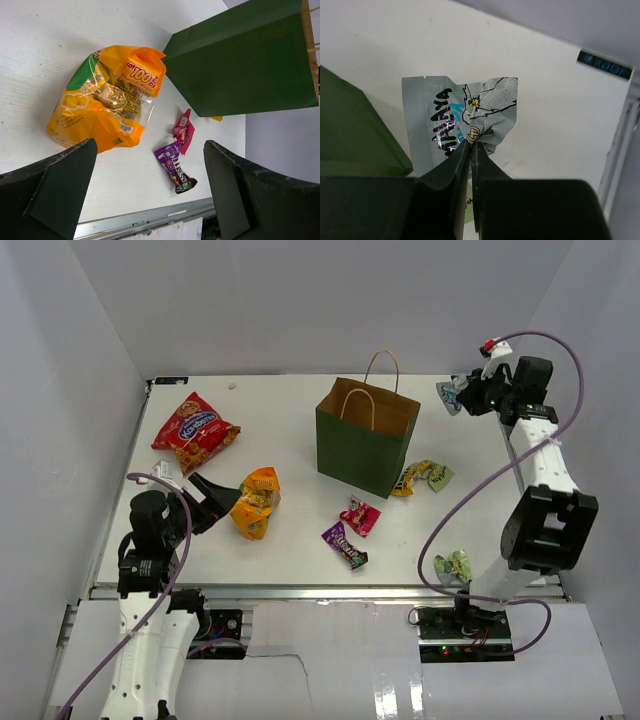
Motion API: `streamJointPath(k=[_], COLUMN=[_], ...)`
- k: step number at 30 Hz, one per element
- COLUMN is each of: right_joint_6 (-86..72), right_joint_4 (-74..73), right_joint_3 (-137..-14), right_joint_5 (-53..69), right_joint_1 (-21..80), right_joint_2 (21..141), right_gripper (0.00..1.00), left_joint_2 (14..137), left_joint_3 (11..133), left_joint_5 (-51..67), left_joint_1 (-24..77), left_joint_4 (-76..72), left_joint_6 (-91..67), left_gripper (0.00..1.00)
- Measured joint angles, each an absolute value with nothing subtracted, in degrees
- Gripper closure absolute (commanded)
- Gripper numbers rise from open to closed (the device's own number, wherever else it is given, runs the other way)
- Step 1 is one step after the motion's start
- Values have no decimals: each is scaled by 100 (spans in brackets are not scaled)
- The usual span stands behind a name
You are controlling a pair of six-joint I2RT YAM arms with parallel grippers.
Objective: Place the snacks into the paper bag
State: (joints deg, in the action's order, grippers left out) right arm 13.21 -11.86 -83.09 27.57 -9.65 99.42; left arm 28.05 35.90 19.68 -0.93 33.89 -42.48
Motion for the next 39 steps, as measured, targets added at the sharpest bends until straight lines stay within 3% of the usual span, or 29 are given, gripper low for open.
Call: streamJointPath(k=[9,16,27,29,31,39], right_joint_6=[2497,3155,3404,3387,3363,3247], right_joint_4=[-1745,-2576,-2644,-2644,-2635,-2534], right_joint_3=[-8353,-8401,-8401,-8399,-8374,-8348], right_joint_5=[4335,4722,3990,3852,3741,3553], right_joint_1=[-989,-327,1004,1081,1135,1181], right_joint_2=[7911,7664,8036,8184,8281,8309], right_gripper=[91,91,89,85,72,39], left_joint_2=[2720,2685,2602,2622,2650,3124], left_joint_3=[3557,3557,3535,3535,3533,3542], left_joint_5=[2117,2202,2294,2298,2296,2322], left_joint_1=[-93,-93,-93,-93,-93,-93], left_joint_4=[3374,3336,3330,3332,3334,3288], left_joint_6=[-4163,-4139,-4167,-4165,-4165,-4082], left_gripper=[2,2,2,2,2,2])
